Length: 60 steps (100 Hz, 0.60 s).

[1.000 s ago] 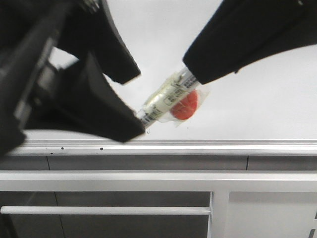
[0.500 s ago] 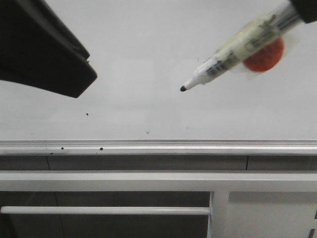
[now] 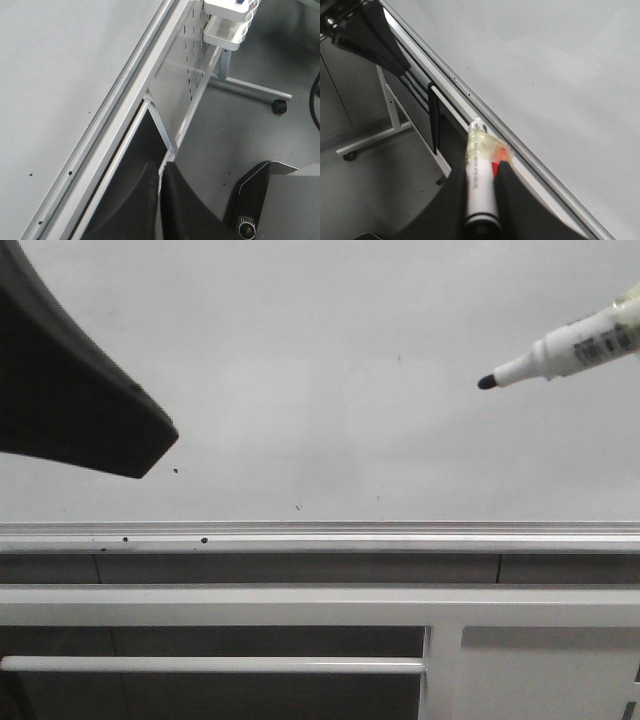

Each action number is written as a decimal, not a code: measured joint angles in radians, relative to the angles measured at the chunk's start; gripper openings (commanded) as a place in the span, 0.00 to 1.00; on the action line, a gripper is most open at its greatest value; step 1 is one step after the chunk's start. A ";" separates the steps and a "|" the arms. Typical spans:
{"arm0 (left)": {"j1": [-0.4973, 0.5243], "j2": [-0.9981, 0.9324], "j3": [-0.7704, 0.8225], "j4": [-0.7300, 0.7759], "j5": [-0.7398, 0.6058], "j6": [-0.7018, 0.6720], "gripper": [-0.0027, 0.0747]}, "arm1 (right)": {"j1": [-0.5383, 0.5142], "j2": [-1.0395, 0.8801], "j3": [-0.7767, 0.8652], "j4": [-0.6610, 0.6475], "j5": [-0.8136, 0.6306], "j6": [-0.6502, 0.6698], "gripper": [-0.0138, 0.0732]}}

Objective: Write number 1 on whiteboard

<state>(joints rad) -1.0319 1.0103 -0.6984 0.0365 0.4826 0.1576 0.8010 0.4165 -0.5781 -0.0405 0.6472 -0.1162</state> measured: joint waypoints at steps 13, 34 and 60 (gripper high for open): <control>0.000 0.000 0.000 -0.002 -0.047 0.000 0.01 | 0.000 -0.002 0.000 -0.002 0.044 0.004 0.08; 0.000 0.002 0.000 -0.004 -0.124 -0.002 0.01 | 0.000 -0.002 0.004 -0.006 0.031 0.004 0.08; 0.000 0.002 0.012 -0.022 -0.171 -0.002 0.01 | 0.000 0.052 0.006 -0.008 -0.091 0.061 0.09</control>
<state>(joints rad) -1.0319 1.0121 -0.6862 0.0147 0.3117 0.1561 0.8010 0.4681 -0.5721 -0.0484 0.5565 -0.0555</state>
